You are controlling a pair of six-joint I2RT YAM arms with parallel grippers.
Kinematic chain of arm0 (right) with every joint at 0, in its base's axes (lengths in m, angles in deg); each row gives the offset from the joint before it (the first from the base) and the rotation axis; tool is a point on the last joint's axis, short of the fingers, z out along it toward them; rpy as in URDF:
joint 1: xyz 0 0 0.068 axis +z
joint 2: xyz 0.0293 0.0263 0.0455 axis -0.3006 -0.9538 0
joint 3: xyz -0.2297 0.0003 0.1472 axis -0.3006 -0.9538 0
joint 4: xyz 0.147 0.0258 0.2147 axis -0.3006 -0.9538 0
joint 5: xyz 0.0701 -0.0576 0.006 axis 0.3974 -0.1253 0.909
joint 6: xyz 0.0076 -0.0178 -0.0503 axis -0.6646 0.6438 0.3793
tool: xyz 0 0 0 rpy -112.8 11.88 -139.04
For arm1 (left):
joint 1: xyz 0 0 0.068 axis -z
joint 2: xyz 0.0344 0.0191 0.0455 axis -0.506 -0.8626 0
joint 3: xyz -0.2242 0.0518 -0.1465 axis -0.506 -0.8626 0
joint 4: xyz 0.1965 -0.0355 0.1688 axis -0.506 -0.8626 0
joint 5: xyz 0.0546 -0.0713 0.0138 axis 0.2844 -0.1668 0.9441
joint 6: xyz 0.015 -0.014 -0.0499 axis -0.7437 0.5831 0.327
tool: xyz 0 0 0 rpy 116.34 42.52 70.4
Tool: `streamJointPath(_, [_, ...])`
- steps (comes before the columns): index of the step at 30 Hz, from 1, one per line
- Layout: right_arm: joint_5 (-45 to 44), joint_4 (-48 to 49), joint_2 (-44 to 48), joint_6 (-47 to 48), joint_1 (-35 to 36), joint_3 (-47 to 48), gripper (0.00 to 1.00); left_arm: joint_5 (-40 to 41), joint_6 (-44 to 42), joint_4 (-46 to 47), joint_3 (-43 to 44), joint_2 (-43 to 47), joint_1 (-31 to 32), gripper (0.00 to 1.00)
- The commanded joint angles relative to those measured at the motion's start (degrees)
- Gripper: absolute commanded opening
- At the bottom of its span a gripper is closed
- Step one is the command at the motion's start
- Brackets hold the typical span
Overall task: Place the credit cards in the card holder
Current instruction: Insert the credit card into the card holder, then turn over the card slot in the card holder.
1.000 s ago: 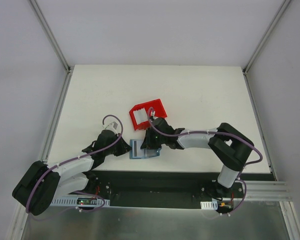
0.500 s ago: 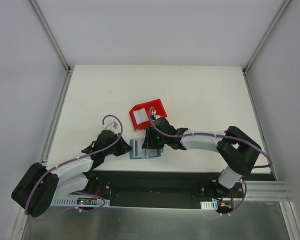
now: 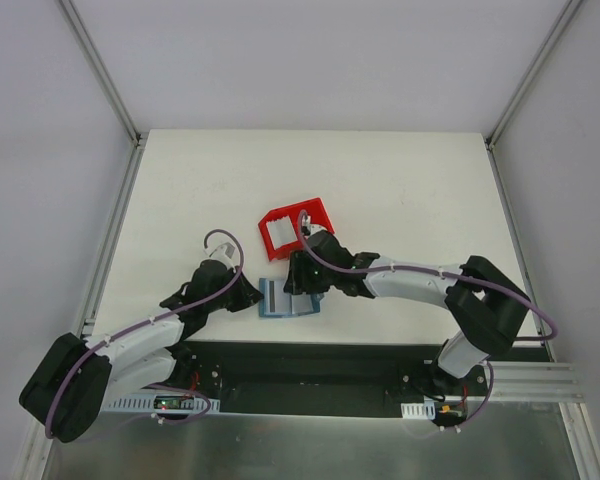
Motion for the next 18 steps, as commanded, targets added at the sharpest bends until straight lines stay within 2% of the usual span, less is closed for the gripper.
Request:
streamJointPath(1, [-0.35,-1.95,1.57,2.17,1.49,3.51,0.52,-1.75,-1.34,-0.75,2.04,1.78,0.60,0.00])
streamJointPath(12, [-5.97,-9.96,-3.44,4.63,5.62,11.24,0.62,-3.07,-1.87,-1.71,2.92,3.80,0.68,0.00])
streamJointPath(18, [-6.94,-13.30,-5.99,5.60,6.59,14.41,0.63,-3.25,-1.78,-1.71,3.10,4.33,0.60,0.00])
